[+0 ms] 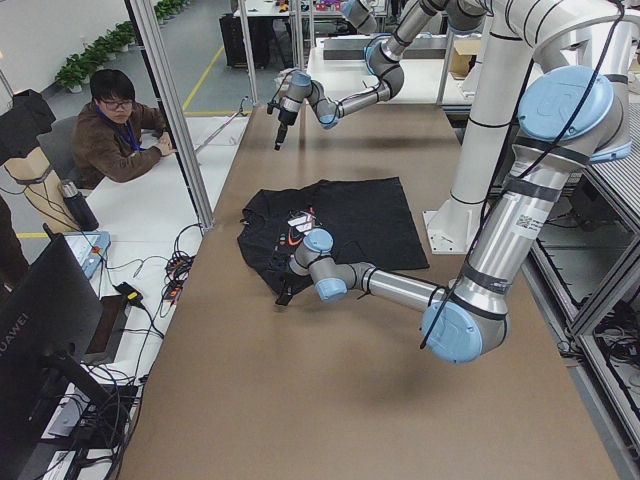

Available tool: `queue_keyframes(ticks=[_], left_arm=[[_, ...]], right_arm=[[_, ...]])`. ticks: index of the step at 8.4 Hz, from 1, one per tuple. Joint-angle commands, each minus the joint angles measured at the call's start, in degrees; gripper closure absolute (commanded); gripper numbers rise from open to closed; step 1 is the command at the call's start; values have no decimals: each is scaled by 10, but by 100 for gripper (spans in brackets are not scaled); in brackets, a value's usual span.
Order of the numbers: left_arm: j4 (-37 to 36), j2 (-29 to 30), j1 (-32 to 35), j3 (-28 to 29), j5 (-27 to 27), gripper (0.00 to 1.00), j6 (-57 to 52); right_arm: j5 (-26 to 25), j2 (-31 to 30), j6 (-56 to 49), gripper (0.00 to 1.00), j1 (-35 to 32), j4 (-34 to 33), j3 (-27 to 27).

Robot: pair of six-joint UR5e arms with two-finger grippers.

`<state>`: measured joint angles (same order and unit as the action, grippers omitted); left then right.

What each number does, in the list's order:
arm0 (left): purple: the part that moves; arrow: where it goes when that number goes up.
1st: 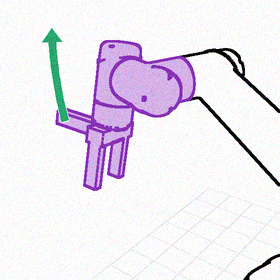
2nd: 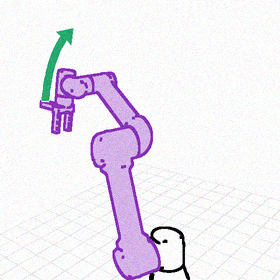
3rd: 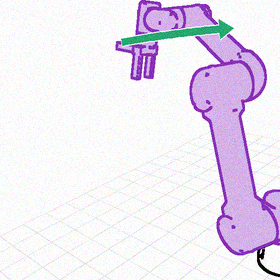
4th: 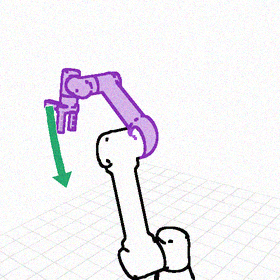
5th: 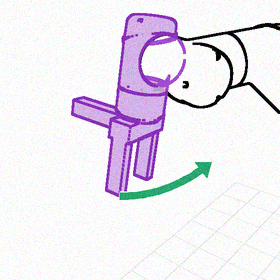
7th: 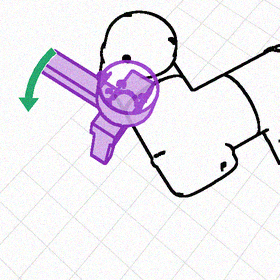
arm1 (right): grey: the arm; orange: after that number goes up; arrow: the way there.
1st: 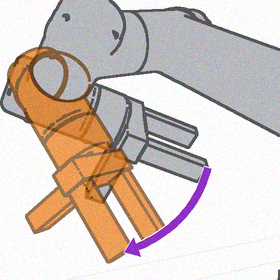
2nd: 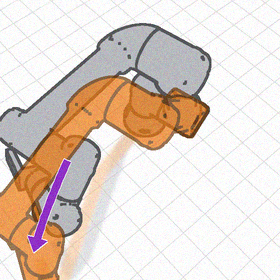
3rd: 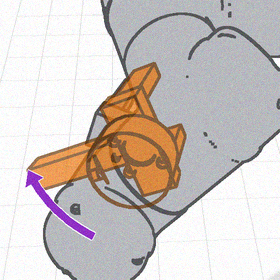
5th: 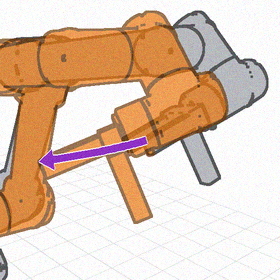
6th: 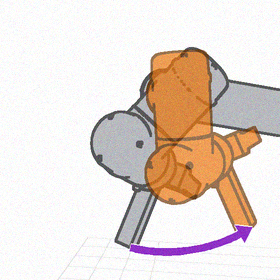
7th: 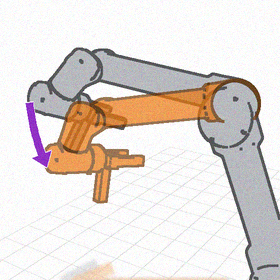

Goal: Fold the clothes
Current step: 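Move the left gripper to the sleeve nearest it and grasp it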

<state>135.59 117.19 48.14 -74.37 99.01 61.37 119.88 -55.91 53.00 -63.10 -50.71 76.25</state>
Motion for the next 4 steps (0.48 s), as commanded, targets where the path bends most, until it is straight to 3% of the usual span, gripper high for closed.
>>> queue_keyframes(ticks=[1, 3, 4], left_arm=[[0, 1, -24, 2, -6, 0, 7], [-1, 2, -29, 0, -8, 6, 9], [-1, 2, -29, -4, -7, 58, 9]], right_arm=[[0, -8, -1, 6, 0, 0, 8], [1, -15, -1, 6, 0, 2, 13], [1, -16, -1, 6, 0, 2, 13]])
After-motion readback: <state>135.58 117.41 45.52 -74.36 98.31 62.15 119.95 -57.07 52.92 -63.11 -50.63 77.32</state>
